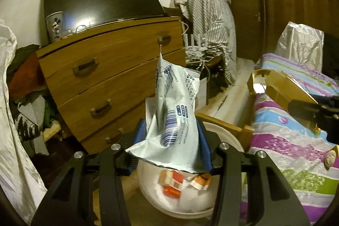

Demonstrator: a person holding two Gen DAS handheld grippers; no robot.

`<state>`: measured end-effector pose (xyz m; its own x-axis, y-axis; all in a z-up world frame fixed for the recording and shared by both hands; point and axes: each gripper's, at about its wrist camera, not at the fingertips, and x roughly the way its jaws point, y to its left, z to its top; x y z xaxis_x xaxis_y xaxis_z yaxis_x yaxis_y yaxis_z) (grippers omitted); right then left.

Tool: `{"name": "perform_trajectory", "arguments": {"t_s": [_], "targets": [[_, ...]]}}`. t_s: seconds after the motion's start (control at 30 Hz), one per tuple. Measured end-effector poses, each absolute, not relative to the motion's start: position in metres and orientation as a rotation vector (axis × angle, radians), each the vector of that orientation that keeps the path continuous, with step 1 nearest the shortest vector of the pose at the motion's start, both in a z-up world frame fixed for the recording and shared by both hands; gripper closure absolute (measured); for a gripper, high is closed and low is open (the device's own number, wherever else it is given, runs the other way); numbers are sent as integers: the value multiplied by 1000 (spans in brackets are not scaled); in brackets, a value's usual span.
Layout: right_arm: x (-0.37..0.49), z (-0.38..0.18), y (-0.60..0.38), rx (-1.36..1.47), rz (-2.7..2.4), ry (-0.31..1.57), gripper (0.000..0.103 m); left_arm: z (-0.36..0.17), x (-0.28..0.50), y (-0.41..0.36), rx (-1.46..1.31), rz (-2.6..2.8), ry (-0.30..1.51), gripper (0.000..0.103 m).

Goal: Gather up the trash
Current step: 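Carry plastic bag and cigarette box with both tools over the bucket, then open both tools to drop bag and cigarette box into the bucket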

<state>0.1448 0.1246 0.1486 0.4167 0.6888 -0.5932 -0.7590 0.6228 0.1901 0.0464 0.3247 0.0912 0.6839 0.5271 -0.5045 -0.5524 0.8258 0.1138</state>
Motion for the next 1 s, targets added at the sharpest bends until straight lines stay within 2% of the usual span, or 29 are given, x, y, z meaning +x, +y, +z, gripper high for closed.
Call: {"name": "perform_trajectory", "arguments": {"t_s": [0.23, 0.53, 1.0], "targets": [[151, 152, 167, -157, 933, 702, 51, 81, 52, 343, -46, 623, 580, 58], [153, 129, 198, -189, 940, 743, 51, 58, 59, 358, -58, 622, 632, 58], [159, 105, 213, -202, 941, 767, 51, 36, 67, 369, -71, 615, 684, 58]]}}
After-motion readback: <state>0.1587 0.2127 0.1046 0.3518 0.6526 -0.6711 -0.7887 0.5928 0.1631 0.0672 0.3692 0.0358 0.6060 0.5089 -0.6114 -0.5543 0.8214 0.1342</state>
